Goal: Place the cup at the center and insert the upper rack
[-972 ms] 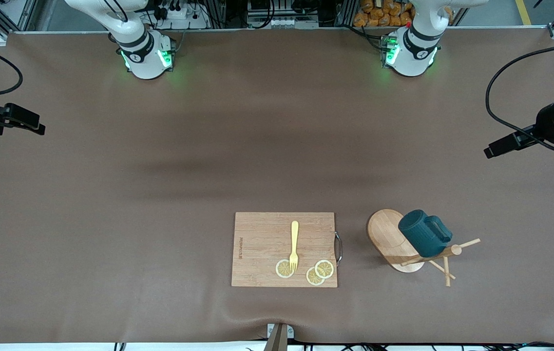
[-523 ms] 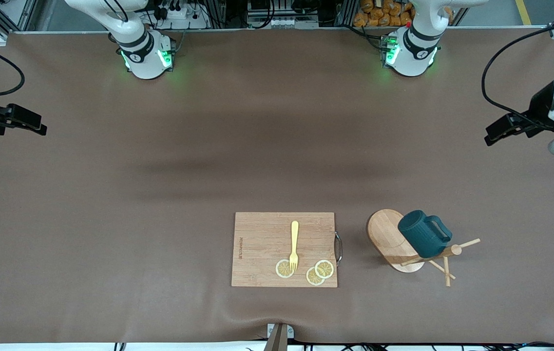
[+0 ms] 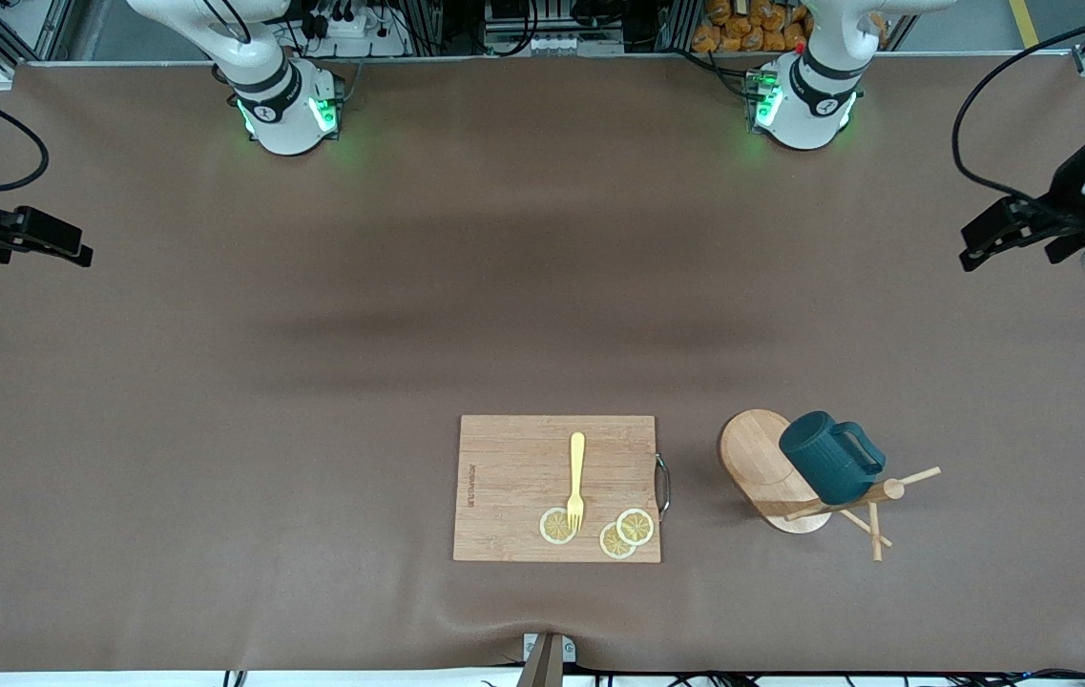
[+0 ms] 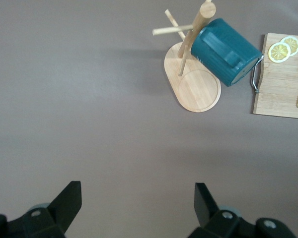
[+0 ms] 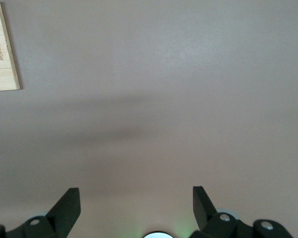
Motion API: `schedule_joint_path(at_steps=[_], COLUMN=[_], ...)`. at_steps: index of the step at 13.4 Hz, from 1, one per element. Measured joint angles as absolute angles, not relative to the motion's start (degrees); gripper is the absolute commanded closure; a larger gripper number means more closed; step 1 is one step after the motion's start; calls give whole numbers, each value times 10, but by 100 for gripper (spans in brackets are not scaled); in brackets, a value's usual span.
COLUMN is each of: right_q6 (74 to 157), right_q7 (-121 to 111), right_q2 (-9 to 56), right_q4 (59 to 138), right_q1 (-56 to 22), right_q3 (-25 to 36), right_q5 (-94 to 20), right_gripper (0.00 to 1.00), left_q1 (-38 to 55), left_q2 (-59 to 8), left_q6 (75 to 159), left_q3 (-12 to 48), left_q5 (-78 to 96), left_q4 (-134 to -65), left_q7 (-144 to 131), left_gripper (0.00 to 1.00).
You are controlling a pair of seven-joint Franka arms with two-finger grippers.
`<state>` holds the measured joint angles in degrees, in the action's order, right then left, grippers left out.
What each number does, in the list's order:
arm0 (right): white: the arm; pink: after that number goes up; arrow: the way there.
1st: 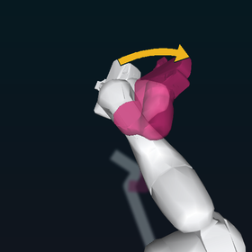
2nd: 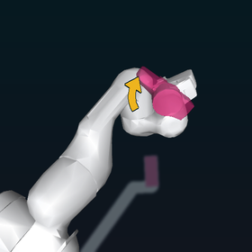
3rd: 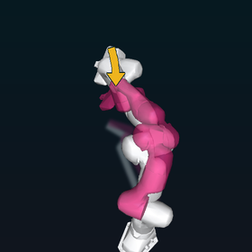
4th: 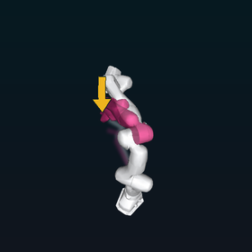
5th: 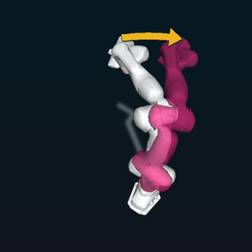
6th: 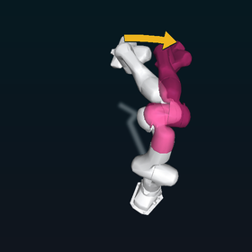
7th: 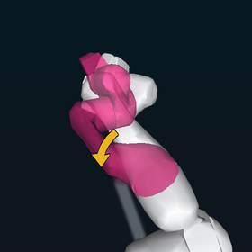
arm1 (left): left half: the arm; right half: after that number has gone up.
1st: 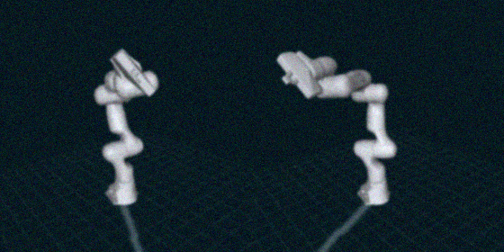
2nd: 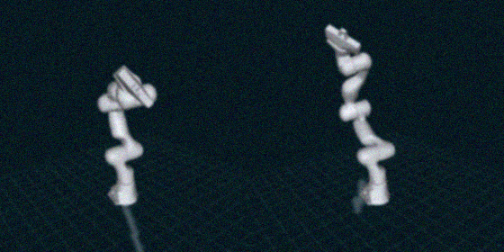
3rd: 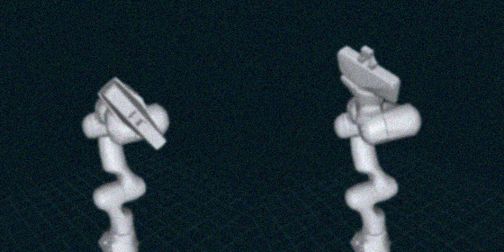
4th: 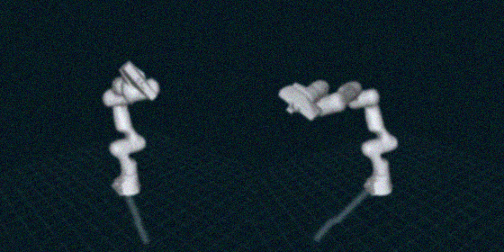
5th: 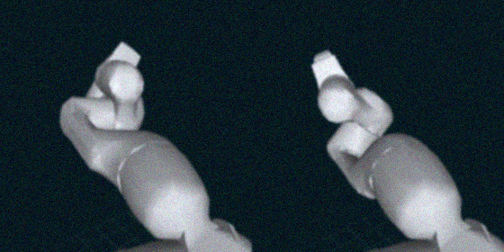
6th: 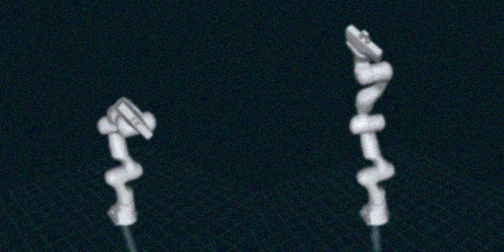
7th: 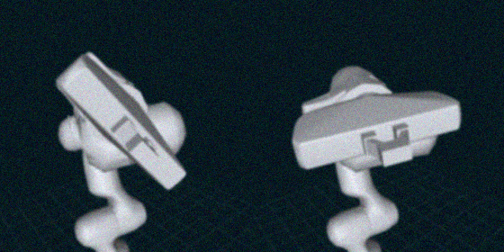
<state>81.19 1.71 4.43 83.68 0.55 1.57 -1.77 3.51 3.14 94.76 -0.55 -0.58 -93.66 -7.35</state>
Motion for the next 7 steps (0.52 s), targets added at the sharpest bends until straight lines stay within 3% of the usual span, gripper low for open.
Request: schedule_joint_path(at_steps=[7], right_q6=[812], right_q7=[17], right_q2=[44], right_q4=[834], right_q1=[5], right_q3=[14], right_q5=[-18], right_gripper=[0], left_q1=[30], left_q2=[39], left_q6=[897], left_q3=[-4], left_q5=[-4], left_q4=[-892], left_q7=[-61], left_gripper=[0])
